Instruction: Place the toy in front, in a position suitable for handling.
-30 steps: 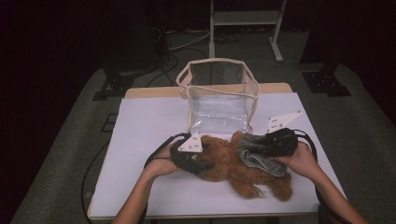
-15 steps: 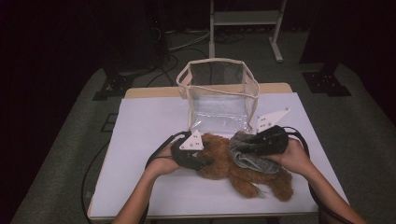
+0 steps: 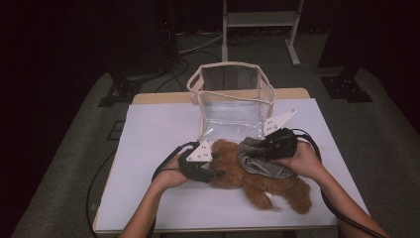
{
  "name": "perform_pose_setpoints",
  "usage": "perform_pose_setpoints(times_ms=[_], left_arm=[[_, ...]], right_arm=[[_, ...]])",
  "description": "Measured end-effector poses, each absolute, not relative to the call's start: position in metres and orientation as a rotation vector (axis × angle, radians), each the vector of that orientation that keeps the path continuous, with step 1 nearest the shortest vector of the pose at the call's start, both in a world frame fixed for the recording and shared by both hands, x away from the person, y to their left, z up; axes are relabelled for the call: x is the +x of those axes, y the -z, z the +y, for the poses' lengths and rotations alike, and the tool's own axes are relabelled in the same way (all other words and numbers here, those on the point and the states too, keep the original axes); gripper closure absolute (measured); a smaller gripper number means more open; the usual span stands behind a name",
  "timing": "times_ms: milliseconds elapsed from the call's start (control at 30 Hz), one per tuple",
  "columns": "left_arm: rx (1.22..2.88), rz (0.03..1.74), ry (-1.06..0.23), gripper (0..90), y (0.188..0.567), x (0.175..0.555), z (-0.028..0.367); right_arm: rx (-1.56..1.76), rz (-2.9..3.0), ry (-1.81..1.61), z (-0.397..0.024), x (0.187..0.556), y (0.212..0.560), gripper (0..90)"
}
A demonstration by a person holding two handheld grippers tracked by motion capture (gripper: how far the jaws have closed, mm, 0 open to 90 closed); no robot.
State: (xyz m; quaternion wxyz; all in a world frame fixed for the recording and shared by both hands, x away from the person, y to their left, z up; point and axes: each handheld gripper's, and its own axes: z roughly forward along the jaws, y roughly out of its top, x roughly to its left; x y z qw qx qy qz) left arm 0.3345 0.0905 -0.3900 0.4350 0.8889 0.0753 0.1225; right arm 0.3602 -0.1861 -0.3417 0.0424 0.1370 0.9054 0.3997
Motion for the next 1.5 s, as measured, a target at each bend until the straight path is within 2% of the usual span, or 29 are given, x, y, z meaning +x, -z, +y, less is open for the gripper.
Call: perform_pose_setpoints(times_ms=[233, 367, 500, 700, 733, 767, 833, 967, 1167, 1300, 1367, 1500], left_arm=[[2.178, 0.197, -0.299, 43.6, 0.375, 0.339, 0.096], [2.185, 0.200, -0.261, 39.5, 0.376, 0.344, 0.092], [2.192, 0.200, -0.222, 43.0, 0.387, 0.338, 0.089], [2.224, 0.167, -0.215, 41.7, 0.388, 0.328, 0.096], [2.222, 0.165, -0.203, 39.3, 0.386, 0.328, 0.096], [2.207, 0.148, -0.199, 32.1, 0.382, 0.328, 0.096], [2.159, 0.151, -0.207, 28.0, 0.379, 0.330, 0.093], [2.186, 0.150, -0.216, 29.6, 0.381, 0.331, 0.084], [2.211, 0.155, -0.226, 34.0, 0.385, 0.326, 0.084], [2.226, 0.122, -0.210, 34.1, 0.383, 0.322, 0.088], [2.220, 0.093, -0.192, 31.0, 0.379, 0.321, 0.091], [2.164, 0.108, -0.170, 15.8, 0.369, 0.324, 0.091]], right_arm=[[0.505, 2.794, -1.205, -0.189, 0.382, 0.351, 77.3], [0.500, 2.850, -1.304, -0.188, 0.371, 0.363, 77.5], [0.458, 2.839, -1.294, -0.192, 0.363, 0.351, 77.4], [0.576, 2.768, -1.304, -0.209, 0.376, 0.347, 77.4], [0.578, 2.787, -1.286, -0.207, 0.374, 0.354, 77.5], [0.562, 2.806, -1.287, -0.201, 0.365, 0.367, 77.8], [0.540, 2.808, -1.334, -0.199, 0.355, 0.372, 77.9], [0.506, 2.804, -1.333, -0.203, 0.344, 0.367, 77.8], [0.464, 2.775, -1.343, -0.194, 0.352, 0.342, 77.8], [0.422, 2.851, -1.279, -0.175, 0.351, 0.357, 77.7], [0.416, 2.865, -1.275, -0.173, 0.346, 0.366, 77.8], [0.370, 2.839, -1.295, -0.178, 0.329, 0.367, 77.9]])
